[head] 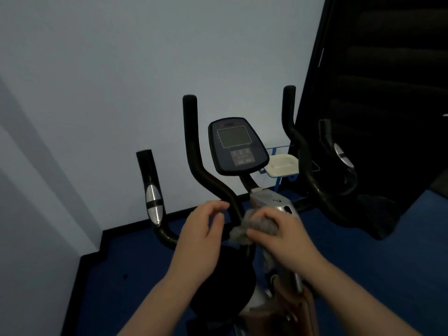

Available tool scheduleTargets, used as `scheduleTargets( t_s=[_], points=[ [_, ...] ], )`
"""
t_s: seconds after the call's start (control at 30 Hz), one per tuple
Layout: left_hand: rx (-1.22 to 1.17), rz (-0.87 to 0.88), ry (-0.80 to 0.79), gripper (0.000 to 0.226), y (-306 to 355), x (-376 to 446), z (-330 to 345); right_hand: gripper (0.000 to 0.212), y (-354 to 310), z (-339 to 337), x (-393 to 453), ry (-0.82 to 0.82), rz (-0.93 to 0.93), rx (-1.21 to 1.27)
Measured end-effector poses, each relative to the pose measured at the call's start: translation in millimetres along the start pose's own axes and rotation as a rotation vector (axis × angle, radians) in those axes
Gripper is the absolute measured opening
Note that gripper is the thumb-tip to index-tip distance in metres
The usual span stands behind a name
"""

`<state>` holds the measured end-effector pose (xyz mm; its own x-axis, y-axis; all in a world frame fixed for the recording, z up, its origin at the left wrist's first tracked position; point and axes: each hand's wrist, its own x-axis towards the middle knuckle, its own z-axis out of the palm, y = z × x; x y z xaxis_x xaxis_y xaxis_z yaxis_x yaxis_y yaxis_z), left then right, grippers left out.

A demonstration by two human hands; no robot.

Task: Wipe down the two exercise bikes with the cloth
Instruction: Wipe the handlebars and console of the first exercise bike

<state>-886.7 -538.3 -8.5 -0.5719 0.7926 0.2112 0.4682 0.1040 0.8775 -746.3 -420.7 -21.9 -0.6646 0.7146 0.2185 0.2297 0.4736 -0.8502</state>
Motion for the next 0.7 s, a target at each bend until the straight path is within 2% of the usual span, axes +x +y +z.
scheduleTargets(
  t_s=[0.13, 0.23, 0.37, 0.4, 0.5, 0.57, 0.63, 0.7],
  points=[
    [0.143, 0.068, 0.131, 0.017, -2.5, -16.0, -3.8, 0.012, 3.9, 24.7, 12.0, 0.206, -0.014, -0.001],
    [0.281, 0.071, 0.072, 0.015, -5.5, -37.7, -2.3, 0.013, 14.3, 29.9, -22.2, 0.208, -0.059, -0.009],
    [0.193, 0.008, 0.119, 0.016, -10.3, -48.7, 0.7, 0.015, 12.5, 1.0, -30.8, -0.017, -0.057, 0.003],
    [0.163, -0.015, 0.116, 0.015, -10.4, -47.6, 0.7, 0.015, 7.9, -3.0, -20.6, -0.02, -0.046, -0.007],
    [0.052, -0.12, 0.101, 0.015, -11.5, -45.4, 0.1, 0.018, -5.5, 5.0, 4.1, 0.143, 0.002, 0.048],
    [0.019, -0.164, 0.103, 0.014, -11.1, -46.1, 0.0, 0.017, -4.3, 22.1, -3.5, 0.197, 0.021, 0.062],
    [-0.021, -0.186, 0.12, 0.014, -11.4, -46.1, 1.0, 0.017, 6.4, 32.1, -25.5, 0.199, 0.008, 0.081],
    [-0.047, -0.2, 0.132, 0.015, -12.0, -46.4, 2.7, 0.015, 15.5, 26.6, -46.4, 0.13, 0.032, 0.211]
  ],
)
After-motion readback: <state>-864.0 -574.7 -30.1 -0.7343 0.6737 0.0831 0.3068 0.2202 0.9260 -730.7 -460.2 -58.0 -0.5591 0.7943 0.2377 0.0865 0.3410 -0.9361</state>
